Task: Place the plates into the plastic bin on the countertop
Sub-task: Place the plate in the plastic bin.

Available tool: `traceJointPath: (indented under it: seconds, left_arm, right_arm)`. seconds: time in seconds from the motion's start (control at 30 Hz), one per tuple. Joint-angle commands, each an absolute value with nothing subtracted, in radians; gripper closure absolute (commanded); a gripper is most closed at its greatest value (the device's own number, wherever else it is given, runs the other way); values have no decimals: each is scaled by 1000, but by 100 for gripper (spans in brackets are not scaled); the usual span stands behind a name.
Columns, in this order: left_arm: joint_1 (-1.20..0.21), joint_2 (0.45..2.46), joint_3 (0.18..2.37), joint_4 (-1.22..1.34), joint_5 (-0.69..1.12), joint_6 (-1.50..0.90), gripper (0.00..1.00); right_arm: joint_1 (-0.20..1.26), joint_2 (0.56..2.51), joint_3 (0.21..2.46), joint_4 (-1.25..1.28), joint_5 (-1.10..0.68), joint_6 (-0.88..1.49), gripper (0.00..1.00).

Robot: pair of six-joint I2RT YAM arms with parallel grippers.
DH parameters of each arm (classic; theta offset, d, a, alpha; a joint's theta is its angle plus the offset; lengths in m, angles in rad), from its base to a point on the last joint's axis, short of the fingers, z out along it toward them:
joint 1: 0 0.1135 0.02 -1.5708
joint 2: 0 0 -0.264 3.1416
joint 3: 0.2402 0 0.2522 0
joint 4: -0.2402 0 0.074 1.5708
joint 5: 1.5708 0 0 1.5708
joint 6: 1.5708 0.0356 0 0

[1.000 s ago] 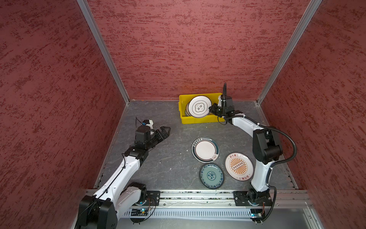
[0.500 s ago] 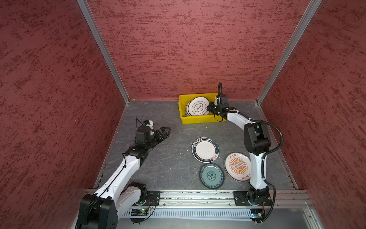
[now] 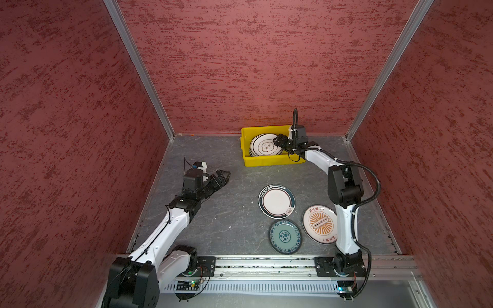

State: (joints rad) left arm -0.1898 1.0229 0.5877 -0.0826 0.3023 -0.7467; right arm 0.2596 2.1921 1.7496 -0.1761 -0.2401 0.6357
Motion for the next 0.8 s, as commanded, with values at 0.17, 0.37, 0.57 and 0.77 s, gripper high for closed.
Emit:
traceJointPath:
  seconds: [0.17,0.37,0.57,0.77]
  left_arm:
    - [-182,1039,575,-51,328,-755,1]
    - [-186,1043,575,-49,340,-767,1]
    - [-199,1067,573,-25,342,-778,1]
    - [-245,1100,593,-28,325,-788,1]
  right_arm:
    - [245,2100,1743,-187,-195,553,1]
    - [229,1953,1608,-145,-178,548,1]
    - [226,1736,1404,-65,-194,561,1]
    - [225,1536,1222,-55,-194,558,1]
